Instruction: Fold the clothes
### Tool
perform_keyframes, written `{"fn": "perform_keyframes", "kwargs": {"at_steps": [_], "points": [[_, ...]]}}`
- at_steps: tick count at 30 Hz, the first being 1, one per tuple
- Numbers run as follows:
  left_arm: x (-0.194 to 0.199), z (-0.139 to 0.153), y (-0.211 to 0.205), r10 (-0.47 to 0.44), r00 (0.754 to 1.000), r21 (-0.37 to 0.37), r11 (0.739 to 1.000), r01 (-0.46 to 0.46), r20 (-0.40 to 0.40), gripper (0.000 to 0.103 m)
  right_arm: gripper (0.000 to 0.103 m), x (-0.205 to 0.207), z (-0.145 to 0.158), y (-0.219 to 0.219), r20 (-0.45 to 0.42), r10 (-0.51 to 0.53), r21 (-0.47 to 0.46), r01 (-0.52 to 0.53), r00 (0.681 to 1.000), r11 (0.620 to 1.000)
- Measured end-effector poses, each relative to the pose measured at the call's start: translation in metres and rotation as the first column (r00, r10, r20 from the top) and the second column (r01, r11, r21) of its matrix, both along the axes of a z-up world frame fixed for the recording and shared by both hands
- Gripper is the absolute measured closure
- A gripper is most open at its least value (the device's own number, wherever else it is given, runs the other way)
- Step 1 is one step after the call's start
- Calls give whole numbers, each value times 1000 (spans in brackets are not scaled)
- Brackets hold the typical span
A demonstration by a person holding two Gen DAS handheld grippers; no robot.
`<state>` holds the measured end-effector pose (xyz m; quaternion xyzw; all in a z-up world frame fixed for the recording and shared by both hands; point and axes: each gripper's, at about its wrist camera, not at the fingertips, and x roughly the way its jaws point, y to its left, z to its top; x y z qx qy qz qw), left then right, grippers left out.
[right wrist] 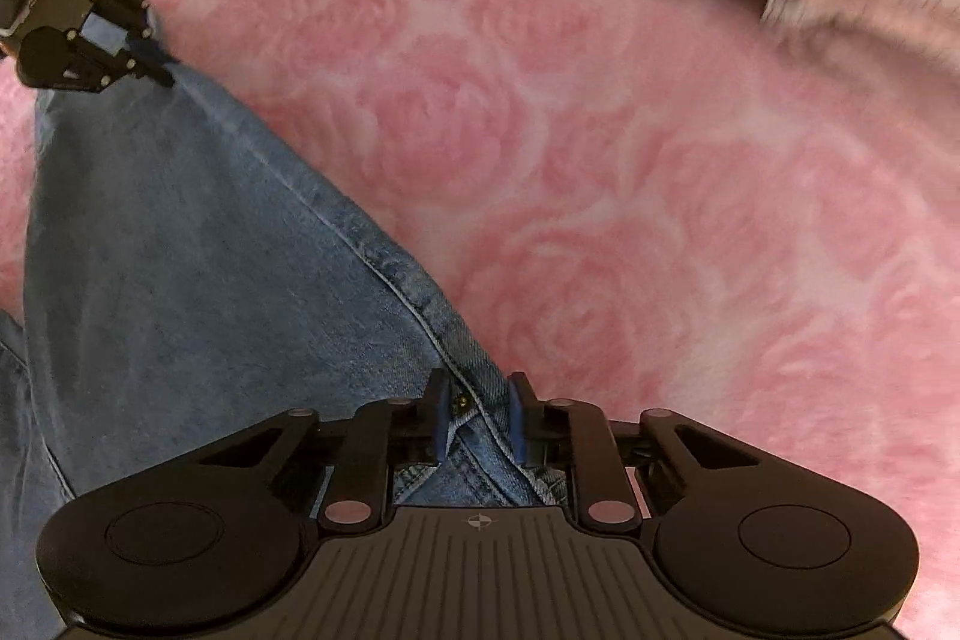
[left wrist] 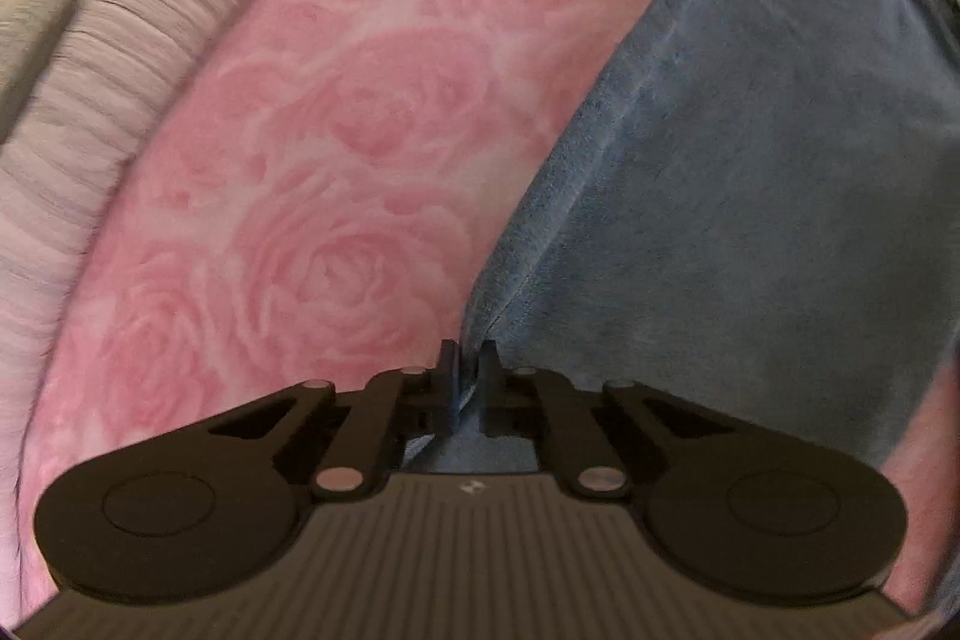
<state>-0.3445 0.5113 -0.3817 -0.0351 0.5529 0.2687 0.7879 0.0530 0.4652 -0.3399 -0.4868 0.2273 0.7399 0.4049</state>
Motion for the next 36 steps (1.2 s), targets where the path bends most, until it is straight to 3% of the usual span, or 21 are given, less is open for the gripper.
{"fn": "perform_keyframes", "kwargs": {"at_steps": [4, 6, 9, 11, 13, 15, 17, 18, 20, 21, 22, 23, 24, 26, 27, 30, 32, 35, 36], "points": [[-27, 53, -47, 112, 985, 45, 992, -119, 132, 101, 85, -23, 42, -60, 66, -15, 195, 2, 998, 981], [-44, 83, -85, 160, 968, 26, 985, -168, 196, 101, 85, -37, 63, -98, 100, -25, 284, -4, 995, 959], [-67, 113, -150, 234, 935, -66, 972, -225, 267, 101, 85, -60, 84, -167, 167, -53, 373, -13, 985, 928], [-80, 118, -198, 290, 917, -146, 955, -258, 275, 101, 86, -75, 87, -212, 225, -64, 377, -26, 972, 926], [-89, 107, -240, 369, 892, -259, 917, -303, 262, 99, 86, -91, 76, -255, 285, -77, 316, -18, 956, 949], [-94, 84, -270, 447, 870, -369, 859, -355, 205, 98, 85, -100, 57, -291, 344, -92, 204, 21, 934, 979], [-95, 57, -293, 543, 828, -479, 769, -423, 140, 98, 81, -107, 30, -315, 409, -115, 50, 104, 905, 993], [-96, 48, -302, 580, 807, -527, 724, -445, 114, 98, 79, -109, 19, -325, 435, -133, -5, 150, 891, 989], [-98, 44, -315, 635, 765, -563, 674, -478, 111, 95, 75, -108, 13, -339, 407, -233, -20, 263, 883, 965], [-101, 45, -318, 659, 742, -566, 660, -495, 120, 92, 74, -102, 16, -341, 348, -324, -16, 351, 880, 936], [-106, 47, -322, 693, 710, -565, 638, -523, 125, 81, 71, -93, 21, -341, 262, -440, -20, 460, 859, 888], [-111, 48, -325, 727, 674, -566, 613, -552, 129, 72, 68, -82, 26, -342, 168, -554, -38, 567, 815, 823], [-119, 47, -324, 774, 619, -569, 569, -594, 129, 71, 66, -68, 28, -342, 65, -670, -76, 673, 740, 736], [-138, 43, -321, 859, 496, -588, 469, -660, 128, 71, 65, -38, 27, -342, -124, -852, -196, 829, 509, 524], [-149, 40, -318, 904, 409, -604, 396, -691, 125, 71, 65, -24, 23, -343, -193, -899, -259, 864, 393, 433], [-175, 29, -312, 977, 178, -646, 213, -733, 120, 71, 65, 11, 9, -348, -321, -943, -424, 878, 86, 224], [-184, 22, -309, 990, 68, -657, 131, -743, 120, 71, 65, 26, 2, -351, -360, -933, -468, 868, -15, 167], [-191, 17, -303, 986, -47, -667, 74, -741, 162, 70, 65, 42, -2, -353, -400, -914, -461, 877, -72, 133], [-190, 15, -300, 984, -62, -673, 68, -737, 167, 69, 65, 48, -4, -354, -417, -904, -462, 879, -94, 122]]}}
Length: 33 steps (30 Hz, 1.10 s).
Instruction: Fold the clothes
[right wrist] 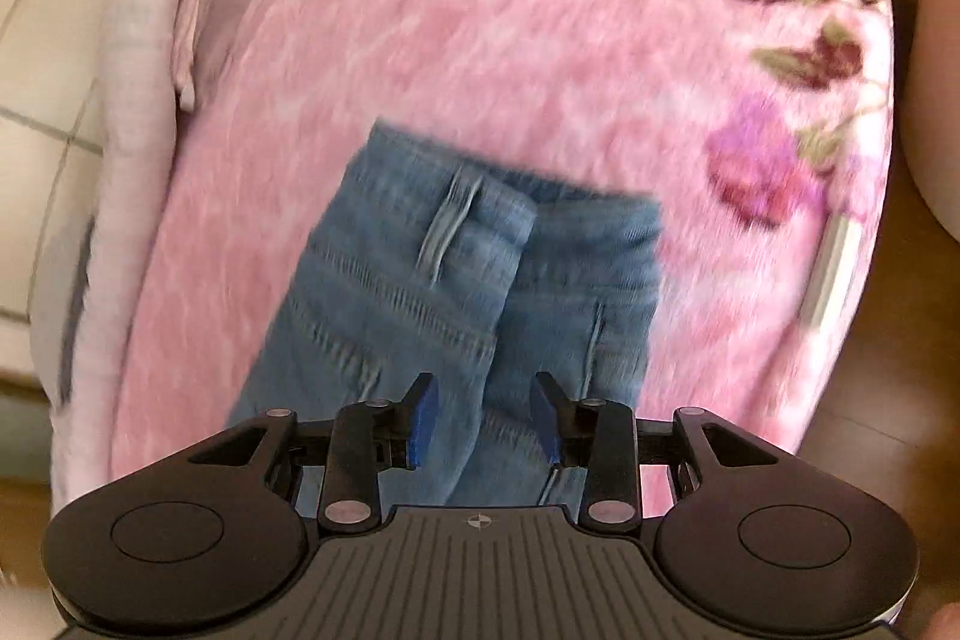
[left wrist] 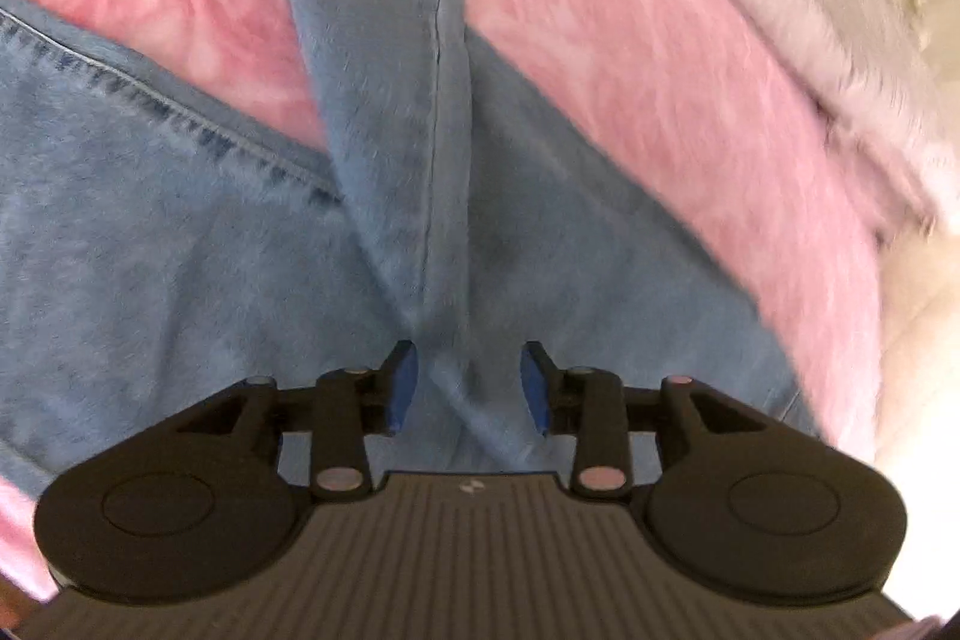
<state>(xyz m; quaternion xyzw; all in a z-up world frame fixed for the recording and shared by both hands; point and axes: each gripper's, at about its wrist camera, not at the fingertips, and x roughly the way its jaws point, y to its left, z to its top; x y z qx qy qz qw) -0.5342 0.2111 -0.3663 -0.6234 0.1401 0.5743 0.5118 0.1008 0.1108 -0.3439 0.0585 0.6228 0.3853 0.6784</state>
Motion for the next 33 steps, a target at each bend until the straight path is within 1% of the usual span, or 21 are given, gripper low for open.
{"fn": "perform_keyframes", "kwargs": {"at_steps": [1, 3, 4, 5, 6, 9, 11, 12, 13, 14, 15, 17, 18, 19, 21, 23, 25, 26, 30, 33], "points": [[1, -2, 3, 12, 1000, 6, 1000, -12, 5, 68, 65, 5, -2, -1, -9, -28, 18, 29, 1000, 999], [5, -4, 5, 7, 1000, 13, 1000, -6, -26, 69, 65, 14, -7, -2, -37, -81, 51, 83, 996, 995], [7, -4, 6, 4, 999, 17, 1000, -4, -41, 73, 65, 19, -10, -2, -55, -102, 65, 106, 993, 992], [9, -5, 8, 2, 998, 21, 1000, -1, -57, 85, 65, 24, -14, -2, -75, -117, 80, 123, 990, 989], [11, -6, 9, -1, 997, 25, 1000, 2, -73, 92, 65, 29, -18, -1, -91, -126, 90, 135, 988, 987], [16, -3, 9, -32, 992, 49, 998, 38, -119, 96, 65, 37, -28, 11, -113, -116, 97, 127, 987, 987], [17, 0, 3, -47, 989, 60, 997, 56, -137, 99, 65, 38, -30, 15, -102, -87, 99, 97, 991, 990], [17, 1, 1, -56, 987, 67, 996, 66, -149, 100, 67, 39, -31, 17, -96, -72, 101, 82, 993, 992], [17, 3, -1, -55, 986, 82, 994, 69, -155, 100, 82, 38, -29, 18, -78, -53, 101, 61, 996, 993], [18, 6, -3, -55, 985, 100, 992, 71, -163, 101, 87, 35, -22, 16, -38, -26, 99, 29, 999, 995], [20, 13, -9, -50, 982, 134, 988, 75, -181, 101, 89, 32, -13, 14, -1, 2, 107, -2, 1000, 994], [26, 35, -29, -49, 970, 207, 973, 99, -236, 101, 90, 28, 7, 9, 54, 53, 160, -61, 997, 985], [29, 45, -39, -47, 964, 240, 964, 112, -262, 101, 90, 26, 17, 2, 69, 71, 180, -82, 995, 980], [30, 53, -54, -44, 959, 253, 960, 118, -279, 101, 90, 25, 24, -3, 81, 86, 193, -101, 993, 976], [31, 52, -85, -54, 952, 240, 962, 130, -302, 100, 90, 30, 23, -11, 80, 98, 176, -111, 992, 978], [32, 37, -109, -64, 954, 192, 974, 124, -292, 100, 90, 35, 12, -20, 67, 94, 124, -101, 993, 987], [36, 27, -122, -52, 956, 178, 978, 108, -290, 100, 90, 38, 3, -25, 64, 97, 79, -102, 993, 992], [38, 23, -128, -48, 956, 174, 979, 102, -291, 100, 90, 36, 3, -26, 74, 105, 75, -111, 992, 991], [45, 27, -137, -57, 944, 204, 971, 129, -325, 100, 90, 33, 14, -35, 108, 114, 120, -127, 988, 985], [46, 21, -137, -64, 938, 202, 969, 140, -340, 99, 90, 33, 9, -35, 115, 124, 101, -136, 986, 986]]}}
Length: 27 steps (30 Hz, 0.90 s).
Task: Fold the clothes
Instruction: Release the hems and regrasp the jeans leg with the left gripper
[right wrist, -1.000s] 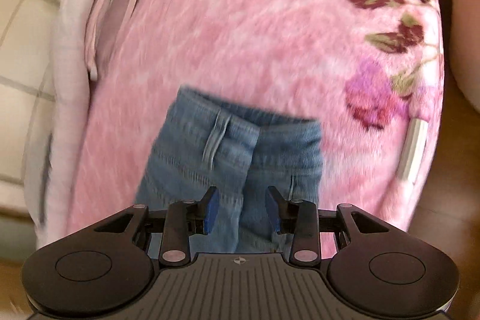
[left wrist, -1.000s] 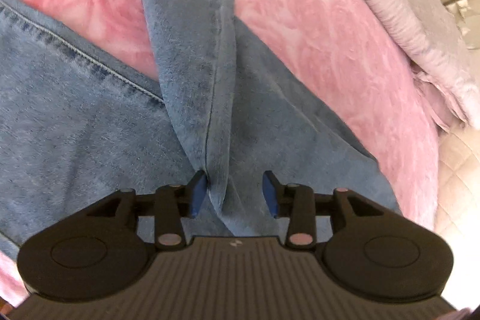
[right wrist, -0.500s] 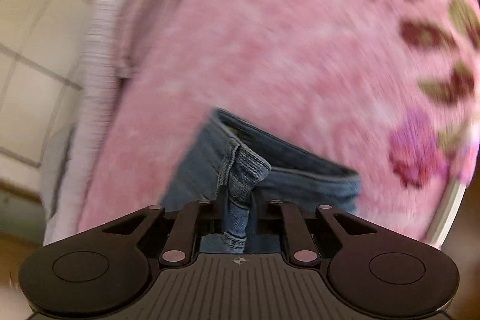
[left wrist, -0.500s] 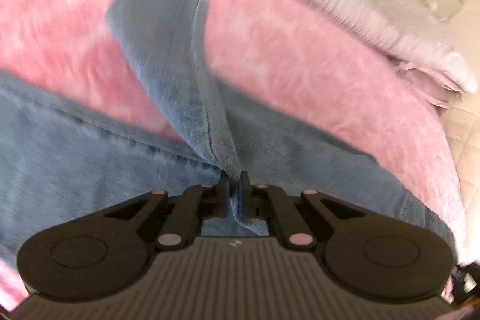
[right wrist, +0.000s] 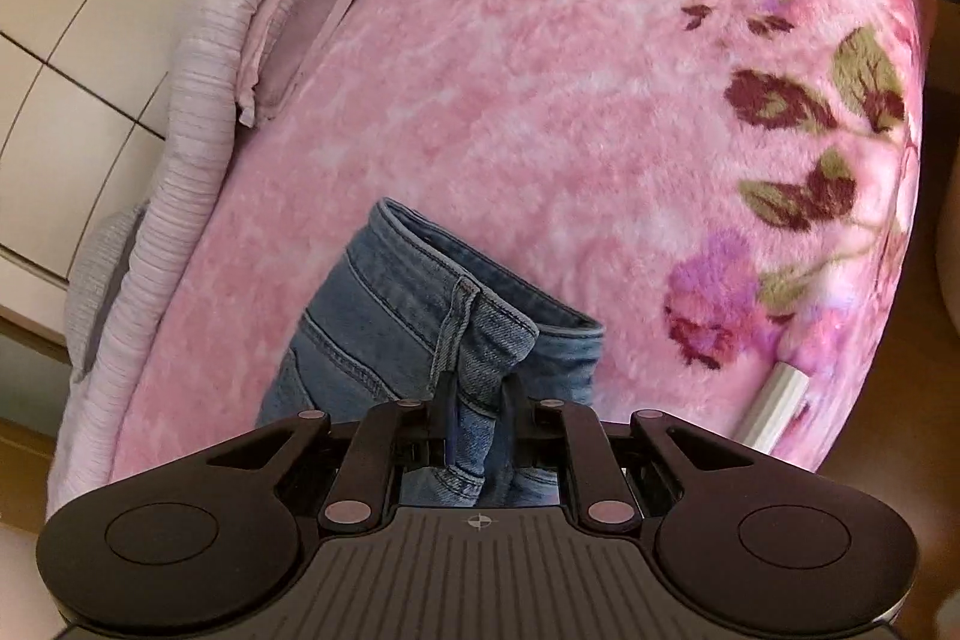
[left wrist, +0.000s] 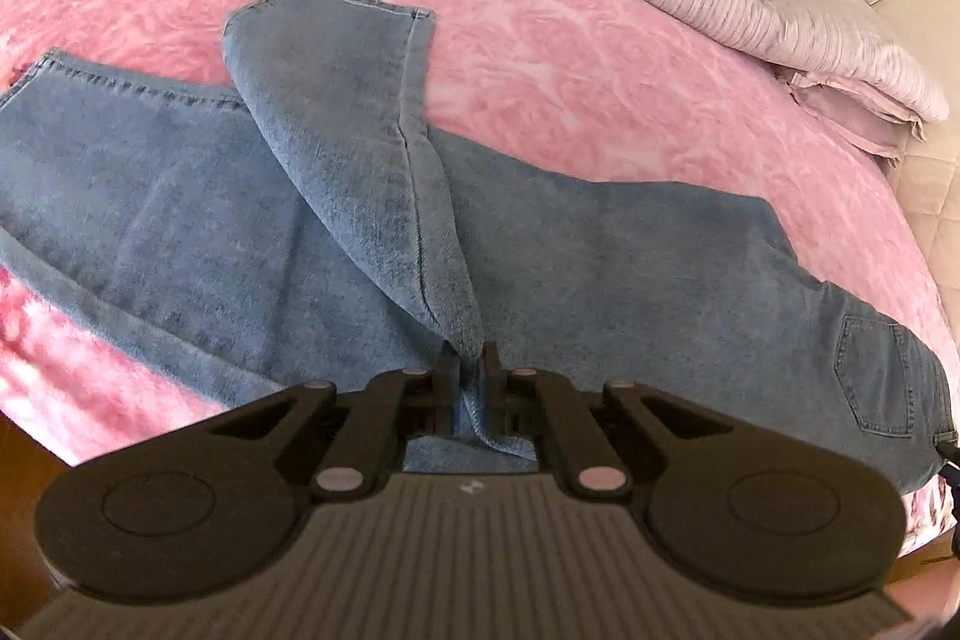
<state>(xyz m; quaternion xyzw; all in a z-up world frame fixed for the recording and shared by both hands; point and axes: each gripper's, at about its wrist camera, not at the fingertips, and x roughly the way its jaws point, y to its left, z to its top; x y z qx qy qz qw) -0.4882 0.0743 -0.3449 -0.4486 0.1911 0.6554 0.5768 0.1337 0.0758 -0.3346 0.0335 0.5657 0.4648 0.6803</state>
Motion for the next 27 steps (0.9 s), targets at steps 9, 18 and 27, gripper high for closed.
{"fn": "perform_keyframes", "kwargs": {"at_steps": [9, 18, 27], "points": [[9, -32, 3, -18, 998, -44, 999, 15, -64, 94, 83, -1, -19, 3, 3, -24, -92, 24, 1000, 995], [-16, 15, -25, 45, 997, -96, 994, -50, -55, 86, 55, -59, 46, 13, 287, 90, -189, -35, 954, 981], [-76, 8, -22, 141, 987, -68, 987, -146, -83, 86, 61, -201, 11, 56, 70, 489, -135, -478, 869, 868]]}}
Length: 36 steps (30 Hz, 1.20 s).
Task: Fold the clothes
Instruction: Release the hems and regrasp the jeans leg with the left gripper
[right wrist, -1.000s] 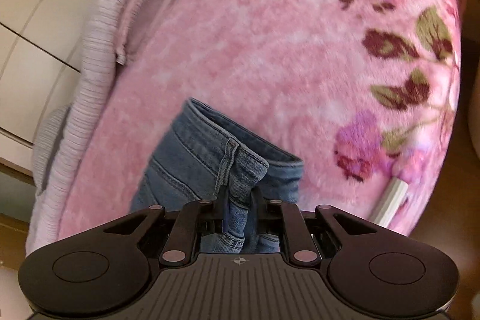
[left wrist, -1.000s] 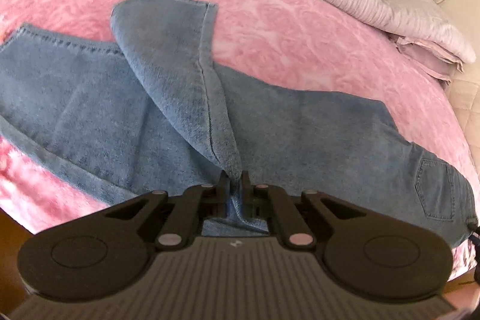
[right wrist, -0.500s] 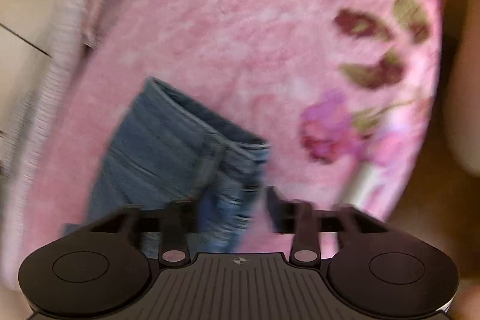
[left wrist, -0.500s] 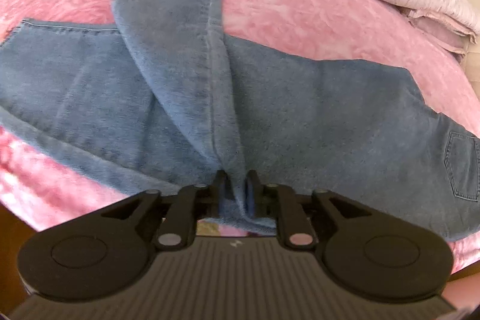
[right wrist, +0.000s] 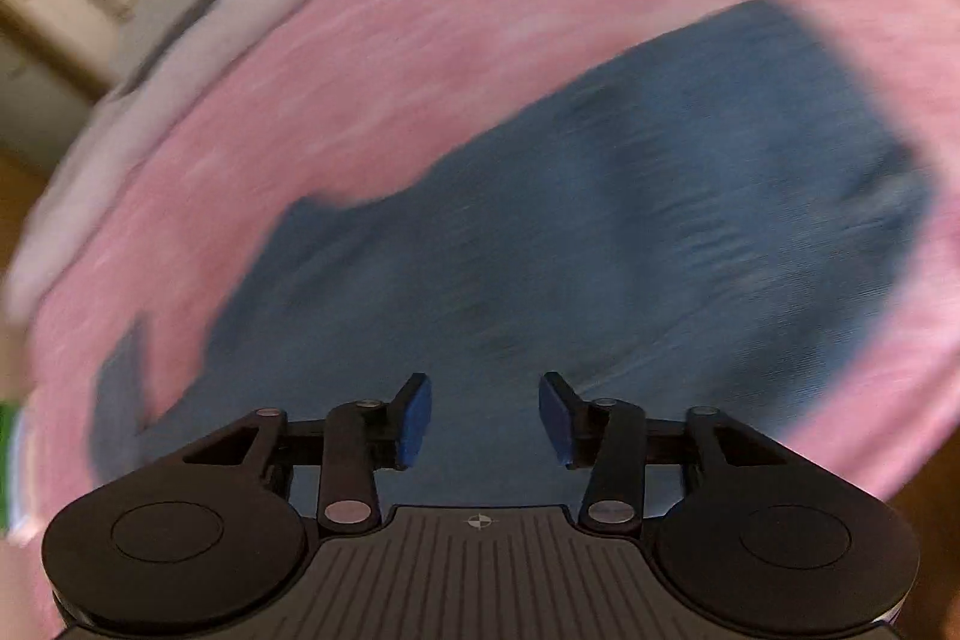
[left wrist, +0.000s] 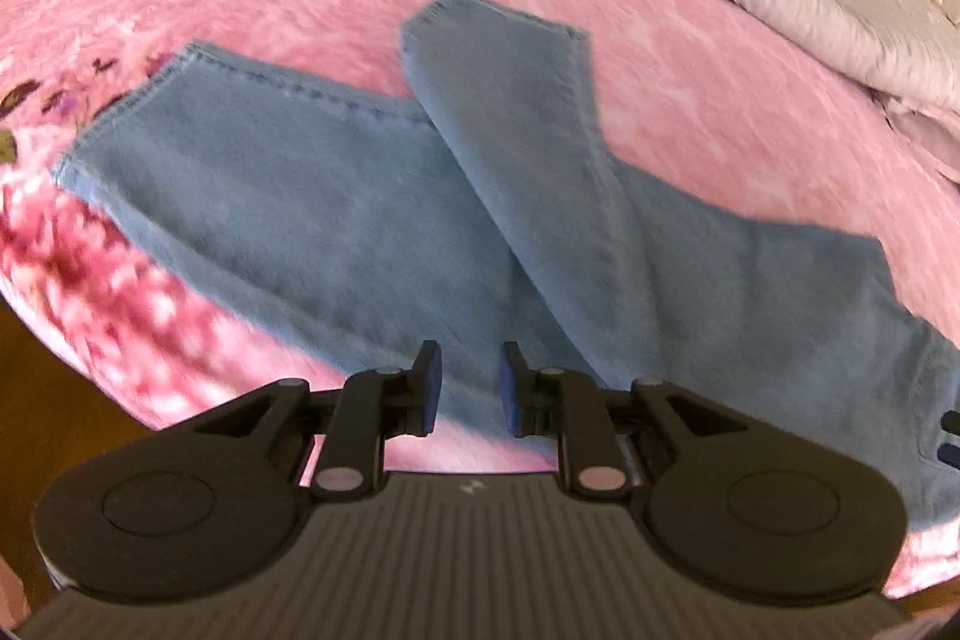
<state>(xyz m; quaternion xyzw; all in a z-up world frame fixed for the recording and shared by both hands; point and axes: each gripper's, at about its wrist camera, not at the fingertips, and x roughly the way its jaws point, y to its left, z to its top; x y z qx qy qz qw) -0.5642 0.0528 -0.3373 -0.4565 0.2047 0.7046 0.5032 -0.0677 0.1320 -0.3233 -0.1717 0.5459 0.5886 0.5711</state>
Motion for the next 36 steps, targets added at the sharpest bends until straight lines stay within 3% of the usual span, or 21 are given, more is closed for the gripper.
{"fn": "perform_keyframes", "kwargs": {"at_steps": [4, 7, 9, 10, 12, 15, 19, 22, 24, 26, 28, 30, 31, 32, 33, 35, 36], "points": [[-32, -15, 17, -26, 999, 6, 1000, 26, -28, 86, 62, -64, -13, 9, -9, 136, -21, -136, 991, 991], [-71, -34, 28, -25, 998, -53, 998, 22, -58, 86, 62, -104, -30, 23, 88, 189, -168, -173, 978, 970], [-103, -37, 34, -1, 998, -78, 997, -4, -69, 92, 63, -127, -27, 32, 199, 210, -222, -165, 957, 961], [-118, -35, 36, 11, 997, -80, 997, -17, -73, 94, 64, -139, -23, 37, 247, 217, -229, -160, 944, 960], [-148, -27, 42, 35, 995, -93, 995, -44, -89, 94, 65, -161, -3, 45, 268, 223, -137, -192, 937, 972], [-189, -16, 53, 73, 996, -111, 991, -78, -46, 92, 65, -198, 11, 68, 172, 246, -37, -243, 954, 969], [-212, -15, 63, 56, 997, -155, 987, -47, 52, 91, 65, -243, -25, 115, -117, 242, -95, -254, 963, 963], [-224, -15, 63, 58, 994, -164, 986, -42, 97, 91, 65, -263, -58, 142, -312, 117, -141, -167, 943, 976], [-239, -16, 59, 97, 987, -168, 983, -76, 125, 91, 65, -272, -80, 153, -418, 6, -173, -86, 908, 981], [-255, -18, 53, 146, 977, -173, 978, -118, 157, 91, 65, -286, -96, 163, -471, -49, -206, -56, 881, 977], [-272, -19, 47, 192, 963, -179, 971, -159, 188, 91, 65, -302, -100, 170, -475, -47, -199, -55, 878, 978], [-287, -19, 40, 227, 951, -176, 966, -191, 211, 91, 65, -324, -94, 176, -445, 31, -144, -106, 895, 984], [-294, -19, 37, 244, 944, -174, 963, -208, 223, 91, 93, -337, -84, 177, -390, 106, -93, -154, 915, 984], [-300, -17, 33, 262, 935, -171, 959, -225, 239, 91, 101, -350, -74, 178, -331, 178, -46, -204, 927, 978], [-306, -15, 29, 281, 927, -167, 955, -245, 248, 91, 101, -365, -61, 175, -266, 263, 16, -269, 927, 963], [-315, -9, 18, 313, 916, -154, 947, -281, 251, 91, 101, -402, -23, 156, -100, 472, 185, -449, 876, 874], [-319, -5, 12, 327, 912, -145, 943, -299, 248, 91, 101, -421, -5, 144, -16, 560, 251, -539, 828, 804]]}}
